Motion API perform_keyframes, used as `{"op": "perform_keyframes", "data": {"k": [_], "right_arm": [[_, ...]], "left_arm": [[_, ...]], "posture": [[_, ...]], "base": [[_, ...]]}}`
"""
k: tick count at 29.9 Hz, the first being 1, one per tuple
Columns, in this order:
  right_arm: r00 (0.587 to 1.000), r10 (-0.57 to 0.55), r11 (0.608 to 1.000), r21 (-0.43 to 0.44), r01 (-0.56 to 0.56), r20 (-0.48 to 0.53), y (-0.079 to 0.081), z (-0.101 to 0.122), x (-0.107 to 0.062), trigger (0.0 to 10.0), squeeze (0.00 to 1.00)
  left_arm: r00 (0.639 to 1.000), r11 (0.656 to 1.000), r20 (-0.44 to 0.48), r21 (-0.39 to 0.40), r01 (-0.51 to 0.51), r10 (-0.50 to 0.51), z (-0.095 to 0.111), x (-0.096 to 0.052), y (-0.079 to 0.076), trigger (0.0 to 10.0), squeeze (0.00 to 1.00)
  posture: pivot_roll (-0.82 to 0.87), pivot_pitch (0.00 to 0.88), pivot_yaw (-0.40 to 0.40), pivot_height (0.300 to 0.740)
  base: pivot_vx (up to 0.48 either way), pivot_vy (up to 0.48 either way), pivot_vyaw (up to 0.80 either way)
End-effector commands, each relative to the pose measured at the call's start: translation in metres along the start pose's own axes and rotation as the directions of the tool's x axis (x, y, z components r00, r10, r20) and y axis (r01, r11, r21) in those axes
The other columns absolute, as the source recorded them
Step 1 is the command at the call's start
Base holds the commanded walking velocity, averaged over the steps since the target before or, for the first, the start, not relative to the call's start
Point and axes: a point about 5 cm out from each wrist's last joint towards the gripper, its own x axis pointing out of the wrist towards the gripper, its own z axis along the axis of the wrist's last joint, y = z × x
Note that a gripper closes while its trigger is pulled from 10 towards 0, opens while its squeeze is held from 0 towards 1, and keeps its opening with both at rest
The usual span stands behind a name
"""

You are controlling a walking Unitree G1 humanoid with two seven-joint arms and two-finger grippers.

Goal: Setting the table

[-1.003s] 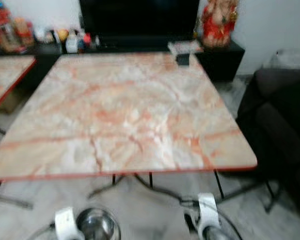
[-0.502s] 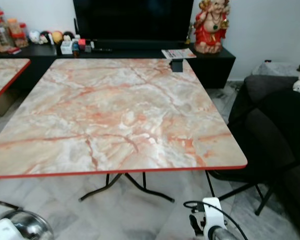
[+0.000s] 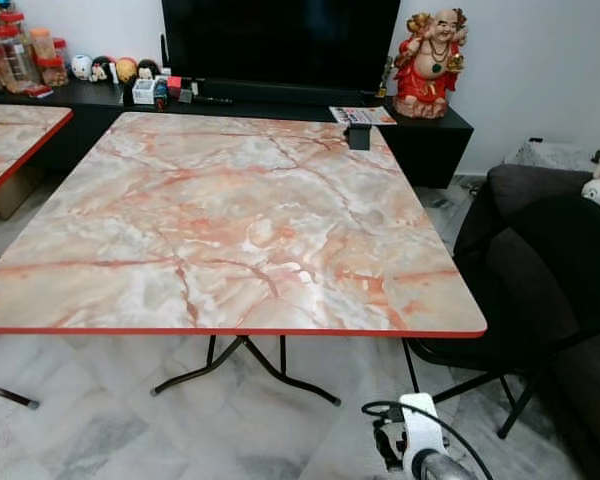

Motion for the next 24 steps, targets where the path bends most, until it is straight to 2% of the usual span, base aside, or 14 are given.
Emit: {"op": "perform_keyframes", "data": {"k": [1, 4, 5, 7, 8, 9, 10, 11, 12, 15, 16, 20, 21, 24], "right_arm": [[1.0, 0.0, 1.0, -0.004, 0.0, 0.004, 0.0, 0.003, 0.001, 10.0, 0.0], [1.0, 0.0, 1.0, 0.002, 0.0, 0.003, 0.002, 0.002, 0.001, 10.0, 0.0], [1.0, -0.002, 1.0, 0.01, 0.002, 0.004, 0.002, 0.002, 0.001, 10.0, 0.0], [1.0, -0.006, 1.0, 0.028, 0.006, 0.008, 0.003, 0.001, 0.001, 10.0, 0.0], [1.0, -0.006, 1.0, 0.028, 0.006, 0.008, 0.003, 0.001, 0.001, 10.0, 0.0], [1.0, -0.013, 0.999, 0.043, 0.012, 0.01, 0.003, 0.001, 0.001, 10.0, 0.0], [1.0, -0.015, 0.999, 0.047, 0.014, 0.011, 0.003, 0.001, 0.0, 10.0, 0.0], [1.0, -0.015, 0.999, 0.047, 0.014, 0.011, 0.003, 0.001, 0.0, 10.0, 0.0], [1.0, -0.017, 0.999, 0.052, 0.017, 0.011, 0.003, 0.0, 0.0, 10.0, 0.0], [1.0, -0.024, 0.998, 0.058, 0.023, 0.012, 0.003, -0.001, 0.0, 10.0, 0.0], [0.999, -0.031, 0.997, 0.068, 0.03, 0.016, 0.003, -0.001, 0.0, 10.0, 0.0], [0.999, -0.035, 0.997, 0.076, 0.033, 0.018, 0.002, -0.002, 0.0, 10.0, 0.0], [0.999, -0.033, 0.997, 0.077, 0.032, 0.016, 0.003, -0.002, 0.0, 10.0, 0.0], [0.999, -0.031, 0.996, 0.079, 0.03, 0.016, 0.004, -0.002, 0.0, 10.0, 0.0]], "left_arm": [[0.983, 0.98, 0.146, -0.143, 0.136, -0.115, 0.048, 0.01, -0.026, 10.0, 0.0], [0.931, 0.885, 0.181, -0.298, 0.359, -0.316, 0.074, -0.001, -0.062, 10.0, 0.0], [0.89, 0.799, 0.17, -0.393, 0.456, -0.424, 0.084, -0.012, -0.08, 10.0, 0.0], [0.764, 0.543, 0.151, -0.618, 0.568, -0.627, 0.104, -0.042, -0.112, 10.0, 0.0], [0.764, 0.543, 0.151, -0.618, 0.568, -0.627, 0.104, -0.042, -0.112, 10.0, 0.0], [0.669, 0.337, 0.125, -0.787, 0.516, -0.733, 0.118, -0.07, -0.132, 10.0, 0.0], [0.627, 0.281, 0.109, -0.825, 0.49, -0.771, 0.122, -0.083, -0.14, 10.0, 0.0], [0.627, 0.281, 0.109, -0.825, 0.49, -0.771, 0.122, -0.083, -0.14, 10.0, 0.0], [0.524, 0.187, 0.109, -0.857, 0.48, -0.845, 0.13, -0.114, -0.153, 10.0, 0.0], [0.45, 0.135, 0.109, -0.869, 0.476, -0.886, 0.136, -0.137, -0.159, 10.0, 0.0], [0.378, 0.09, 0.083, -0.904, 0.417, -0.922, 0.138, -0.158, -0.164, 10.0, 0.0], [0.281, 0.061, 0.045, -0.931, 0.36, -0.959, 0.139, -0.183, -0.172, 10.0, 0.0], [0.216, 0.021, 0.046, -0.954, 0.3, -0.975, 0.139, -0.195, -0.177, 10.0, 0.0], [0.186, 0.025, 0.023, -0.966, 0.256, -0.982, 0.14, -0.202, -0.18, 10.0, 0.0]], "posture": [[0.06, 0.0, -0.053, 0.731], [0.06, 0.0, -0.045, 0.731], [0.05, 0.0, -0.039, 0.731], [0.04, 0.0, -0.027, 0.731], [0.04, 0.0, -0.027, 0.731], [0.03, 0.0, -0.018, 0.731], [0.03, 0.0, -0.015, 0.731], [0.03, 0.0, -0.015, 0.731], [0.02, 0.0, -0.004, 0.731], [0.01, 0.0, 0.007, 0.731], [0.0, 0.0, 0.014, 0.731], [0.0, 0.0, 0.02, 0.731], [-0.01, 0.0, 0.023, 0.731], [-0.01, 0.0, 0.028, 0.731]], "base": [[0.0, 0.0, 0.0], [0.0, 0.0, 0.0], [0.0, 0.0, 0.0], [0.0, 0.0, 0.0], [0.0, 0.0, 0.0], [0.0, 0.0, 0.0], [0.0, 0.0, 0.0], [0.0, 0.0, 0.0], [0.0, 0.0, 0.0], [0.0, 0.0, 0.0], [0.0, 0.0, 0.0], [0.0, 0.0, 0.0], [0.0, 0.0, 0.0], [0.0, 0.0, 0.0]]}}
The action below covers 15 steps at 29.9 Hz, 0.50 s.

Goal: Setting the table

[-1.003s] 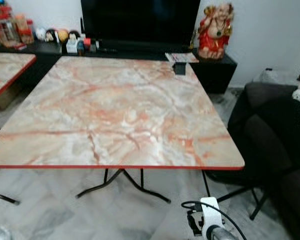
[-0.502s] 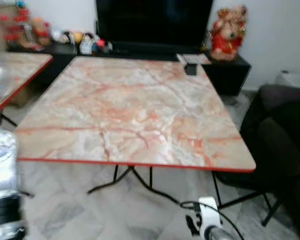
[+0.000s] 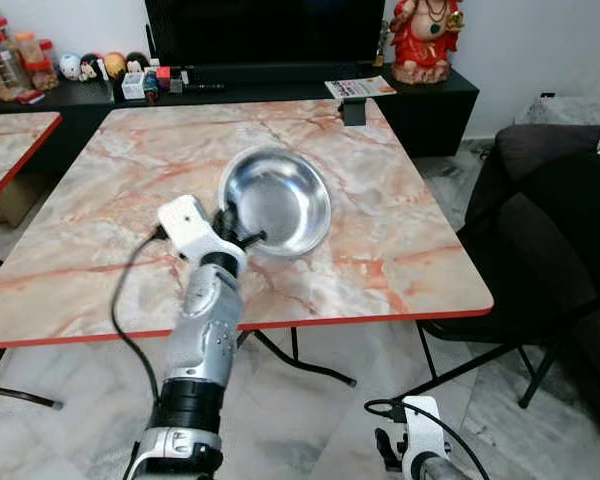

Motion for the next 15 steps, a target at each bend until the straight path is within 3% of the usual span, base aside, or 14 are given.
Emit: {"op": "perform_keyframes", "data": {"k": [1, 9, 13, 15], "right_arm": [[1.0, -0.003, 1.0, 0.015, 0.003, 0.01, 0.001, 0.001, 0.0, 10.0, 0.0], [1.0, -0.003, 1.0, 0.016, 0.003, 0.002, 0.0, 0.0, 0.0, 10.0, 0.0], [1.0, 0.0, 1.0, 0.01, 0.0, -0.002, 0.001, -0.001, 0.0, 10.0, 0.0], [1.0, 0.001, 1.0, 0.01, -0.001, -0.002, 0.002, -0.001, 0.0, 10.0, 0.0]], "left_arm": [[1.0, 0.999, 0.006, -0.039, 0.006, -0.006, 0.007, 0.006, -0.005, 10.0, 0.0], [0.982, 0.976, -0.016, -0.111, -0.188, 0.187, 0.007, 0.011, 0.014, 10.0, 0.0], [0.973, 0.971, -0.118, -0.106, -0.213, 0.2, -0.006, 0.012, 0.018, 10.0, 0.0], [0.97, 0.969, -0.165, -0.139, -0.204, 0.181, -0.012, 0.012, 0.016, 10.0, 0.0]], "posture": [[-0.01, 0.0, 0.028, 0.731], [-0.01, 0.0, 0.029, 0.731], [-0.01, 0.0, 0.029, 0.731], [-0.01, 0.0, 0.031, 0.731]], "base": [[0.0, 0.0, 0.0], [0.0, 0.0, 0.0], [0.0, 0.0, 0.0], [0.0, 0.0, 0.0]]}}
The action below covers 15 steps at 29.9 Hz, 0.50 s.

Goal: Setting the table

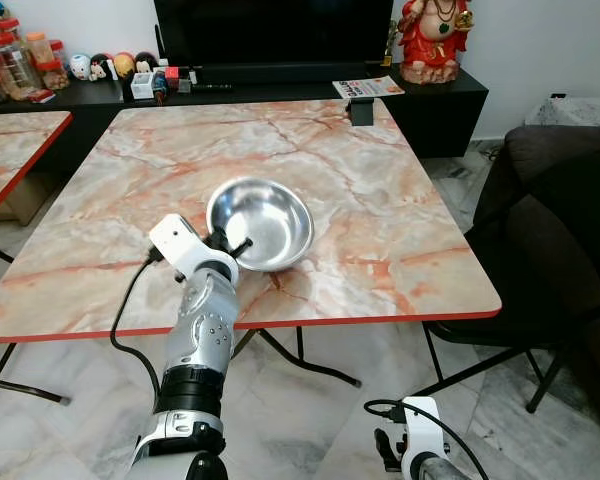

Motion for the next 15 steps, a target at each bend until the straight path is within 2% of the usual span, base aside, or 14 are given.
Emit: {"op": "perform_keyframes", "data": {"k": [1, 6, 10, 15], "right_arm": [[1.0, -0.001, 1.0, 0.004, 0.001, 0.0, 0.001, 0.0, 0.0, 10.0, 0.0], [1.0, 0.0, 1.0, 0.008, 0.0, 0.002, 0.002, 0.0, 0.0, 10.0, 0.0], [1.0, -0.001, 1.0, 0.01, 0.001, 0.002, 0.002, 0.0, 0.0, 10.0, 0.0], [1.0, -0.003, 1.0, 0.01, 0.003, -0.002, 0.001, -0.001, 0.0, 10.0, 0.0]], "left_arm": [[0.999, 0.999, -0.028, -0.036, 0.028, -0.029, 0.001, 0.002, -0.01, 10.0, 0.0], [0.998, 0.997, -0.055, -0.067, -0.028, 0.025, -0.002, 0.005, -0.008, 10.0, 0.0], [0.996, 0.989, -0.051, -0.131, -0.072, 0.066, 0.001, 0.007, -0.006, 10.0, 0.0], [0.981, 0.964, -0.12, -0.2, -0.177, 0.156, -0.008, 0.007, 0.004, 10.0, 0.0]], "posture": [[-0.01, 0.0, 0.031, 0.731], [-0.01, 0.0, 0.035, 0.731], [-0.01, 0.0, 0.036, 0.731], [-0.01, 0.0, 0.037, 0.731]], "base": [[0.0, 0.0, 0.0], [0.0, 0.0, 0.0], [0.0, 0.0, 0.0], [0.0, 0.0, 0.0]]}}
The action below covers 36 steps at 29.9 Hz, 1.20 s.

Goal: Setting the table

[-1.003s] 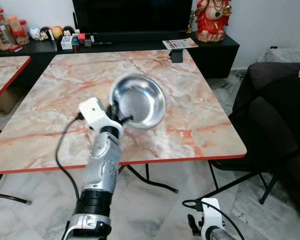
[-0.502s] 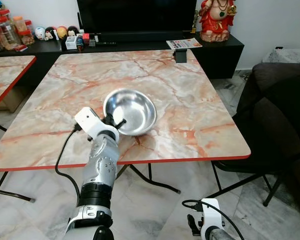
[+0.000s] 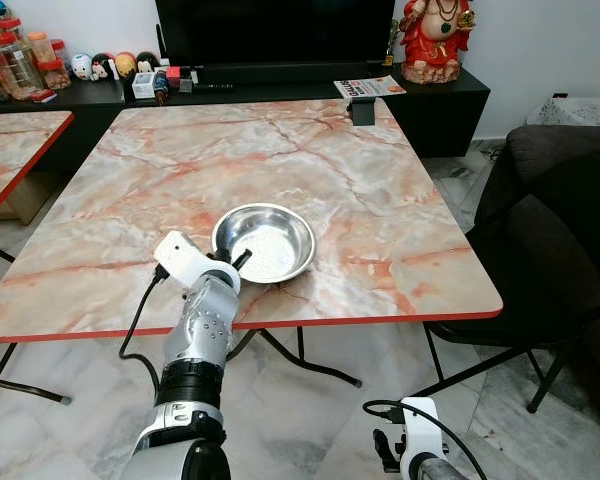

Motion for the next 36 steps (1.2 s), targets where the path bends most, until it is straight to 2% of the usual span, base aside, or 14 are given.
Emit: {"op": "perform_keyframes", "data": {"k": [1, 10, 11, 20, 36], "right_arm": [[1.0, -0.005, 1.0, 0.008, 0.005, 0.0, -0.001, -0.001, 0.0, 10.0, 0.0], [1.0, -0.003, 1.0, 0.006, 0.003, 0.001, 0.0, 0.0, 0.0, 10.0, 0.0], [1.0, -0.003, 1.0, 0.006, 0.003, 0.001, 0.0, 0.0, 0.0, 10.0, 0.0], [1.0, -0.001, 1.0, 0.006, 0.001, 0.003, 0.001, 0.001, 0.0, 10.0, 0.0], [1.0, 0.002, 1.0, 0.002, -0.002, 0.005, 0.001, 0.002, 0.0, 10.0, 0.0]], "left_arm": [[1.0, 0.999, -0.024, -0.047, 0.004, -0.005, -0.005, -0.001, -0.014, 10.0, 0.0], [0.999, 0.998, -0.035, -0.053, -0.039, 0.037, -0.007, -0.002, -0.009, 10.0, 0.0], [0.998, 0.997, -0.039, -0.051, -0.051, 0.049, -0.008, -0.002, -0.007, 10.0, 1.0], [0.997, 0.997, -0.047, -0.051, -0.059, 0.056, -0.009, -0.001, -0.006, 10.0, 1.0], [0.999, 0.996, 0.0, -0.073, -0.054, 0.054, 0.003, -0.002, -0.005, 10.0, 1.0]], "posture": [[-0.01, 0.0, 0.037, 0.731], [-0.01, 0.0, 0.034, 0.731], [-0.01, 0.0, 0.033, 0.731], [-0.01, 0.0, 0.035, 0.731], [0.0, 0.0, 0.029, 0.731]], "base": [[0.0, 0.0, 0.0], [0.0, 0.0, 0.0], [0.0, 0.0, 0.0], [0.0, 0.0, 0.0], [0.0, 0.0, 0.0]]}}
